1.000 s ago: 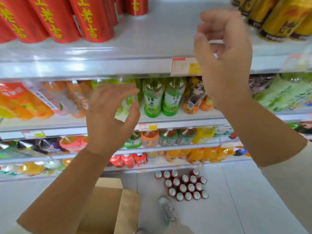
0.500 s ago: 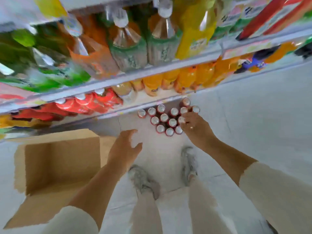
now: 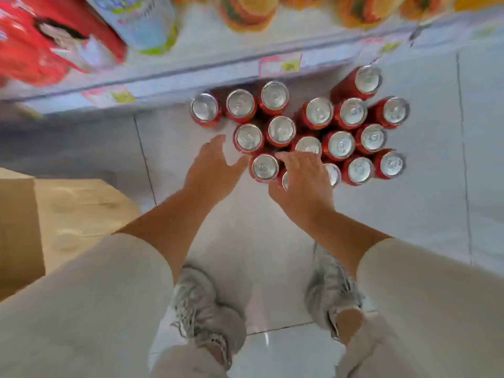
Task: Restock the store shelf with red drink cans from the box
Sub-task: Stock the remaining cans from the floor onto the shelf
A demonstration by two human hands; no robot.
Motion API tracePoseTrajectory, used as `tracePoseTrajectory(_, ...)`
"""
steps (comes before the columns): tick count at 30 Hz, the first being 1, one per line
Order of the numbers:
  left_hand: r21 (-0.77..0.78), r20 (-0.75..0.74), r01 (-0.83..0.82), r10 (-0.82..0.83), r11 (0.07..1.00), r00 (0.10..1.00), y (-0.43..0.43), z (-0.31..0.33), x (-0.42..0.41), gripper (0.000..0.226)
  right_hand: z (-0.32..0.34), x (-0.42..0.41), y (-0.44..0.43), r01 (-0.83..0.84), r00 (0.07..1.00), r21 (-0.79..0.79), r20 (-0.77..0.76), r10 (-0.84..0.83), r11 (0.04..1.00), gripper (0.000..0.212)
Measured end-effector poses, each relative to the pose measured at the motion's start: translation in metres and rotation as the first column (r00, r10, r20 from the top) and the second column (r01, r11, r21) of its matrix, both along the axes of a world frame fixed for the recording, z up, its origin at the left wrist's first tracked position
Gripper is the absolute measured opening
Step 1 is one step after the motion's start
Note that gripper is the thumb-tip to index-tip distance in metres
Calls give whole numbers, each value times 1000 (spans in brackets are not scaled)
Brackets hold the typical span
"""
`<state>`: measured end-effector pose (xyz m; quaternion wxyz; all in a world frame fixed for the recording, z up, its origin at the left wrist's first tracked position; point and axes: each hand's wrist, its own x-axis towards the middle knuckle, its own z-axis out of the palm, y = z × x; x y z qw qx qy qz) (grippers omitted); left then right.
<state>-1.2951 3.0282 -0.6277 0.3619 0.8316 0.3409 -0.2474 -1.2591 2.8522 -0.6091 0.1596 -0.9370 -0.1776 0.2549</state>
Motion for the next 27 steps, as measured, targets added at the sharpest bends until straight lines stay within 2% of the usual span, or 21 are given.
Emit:
tracePoseTrajectory(4,-83,41,-69,72,994,997,-14,-34,14,76,-38,-13,-1,-78,993,-32,83,80,996,63)
tracePoseTrajectory(8,-77,95,-148,155,986,983,-22,-53,35,87,-57,-14,3,-67,969,-43,236,76,997,74)
tracePoseTrajectory(13,-17,106,-129,130,992,986,-17,-55,43,78,-71,-18,19,9,950,-99,311,23,995,68)
tracePoseTrajectory(16,3,129,-144,143,990,981,-3,-31,27,73,-63,-16,23,53,965,-70,260,-33,996,64)
tracePoseTrajectory(21,-14,141,-212,212,977,967,26,68,-5,53,20,-9,29,193,970,124,125,-208,973,66)
tracePoseTrajectory(27,-45,163,-221,225,974,961,50,261,-22,56,230,8,50,397,909,384,-39,-415,834,67)
